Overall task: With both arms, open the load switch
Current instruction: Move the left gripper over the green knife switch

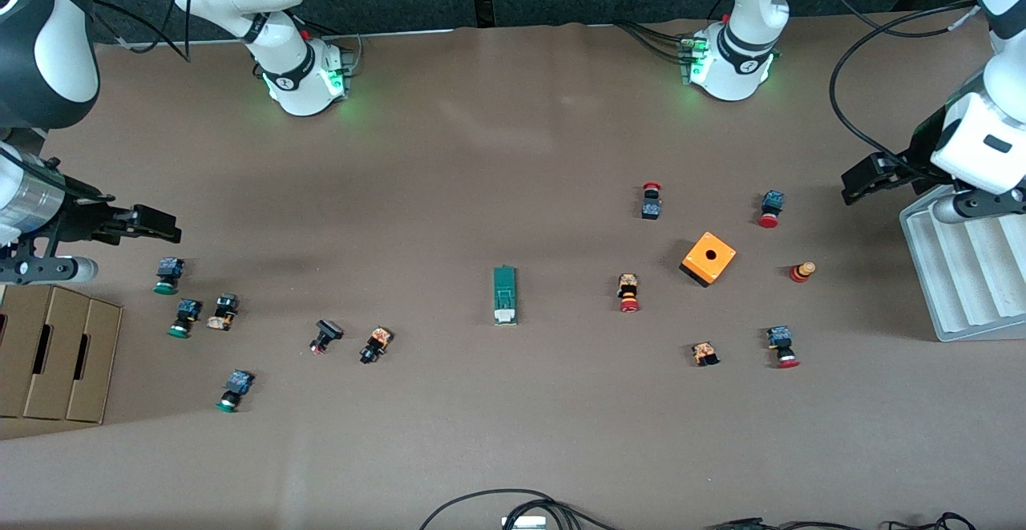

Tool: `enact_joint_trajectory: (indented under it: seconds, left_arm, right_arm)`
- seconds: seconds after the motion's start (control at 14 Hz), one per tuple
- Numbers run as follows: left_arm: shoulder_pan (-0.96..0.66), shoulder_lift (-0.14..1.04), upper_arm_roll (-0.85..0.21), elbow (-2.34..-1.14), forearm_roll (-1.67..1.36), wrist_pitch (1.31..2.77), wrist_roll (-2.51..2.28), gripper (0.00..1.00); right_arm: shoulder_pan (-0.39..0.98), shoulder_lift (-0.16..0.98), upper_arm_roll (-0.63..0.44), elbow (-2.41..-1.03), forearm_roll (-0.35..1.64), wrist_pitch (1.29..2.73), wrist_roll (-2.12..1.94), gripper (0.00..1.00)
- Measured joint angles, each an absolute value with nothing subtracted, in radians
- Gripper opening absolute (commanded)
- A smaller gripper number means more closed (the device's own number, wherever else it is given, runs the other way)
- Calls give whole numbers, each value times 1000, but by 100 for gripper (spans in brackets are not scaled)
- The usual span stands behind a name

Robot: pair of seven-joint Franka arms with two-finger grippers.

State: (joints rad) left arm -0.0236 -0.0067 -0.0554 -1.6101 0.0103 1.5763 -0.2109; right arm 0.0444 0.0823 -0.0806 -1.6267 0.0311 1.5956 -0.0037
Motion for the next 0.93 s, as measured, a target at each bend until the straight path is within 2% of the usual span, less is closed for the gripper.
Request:
enact_joint_trajectory:
  seconds: [0.36,0.57,0.93]
  left_arm:
    - [-24,23,-55,-1568,10,1576,-211,100]
    - [-24,38,-56,-1555,8,1576,-212,92]
    - [-78,38,-71,-1551,-7,1576,-361,92]
  right_arm:
    - [43,82,-83,-1625,31,1596,-4,100]
    - [43,82,-84,-1625,31,1596,-4,100]
    - [43,82,-84,-1625,31,1596,-7,100]
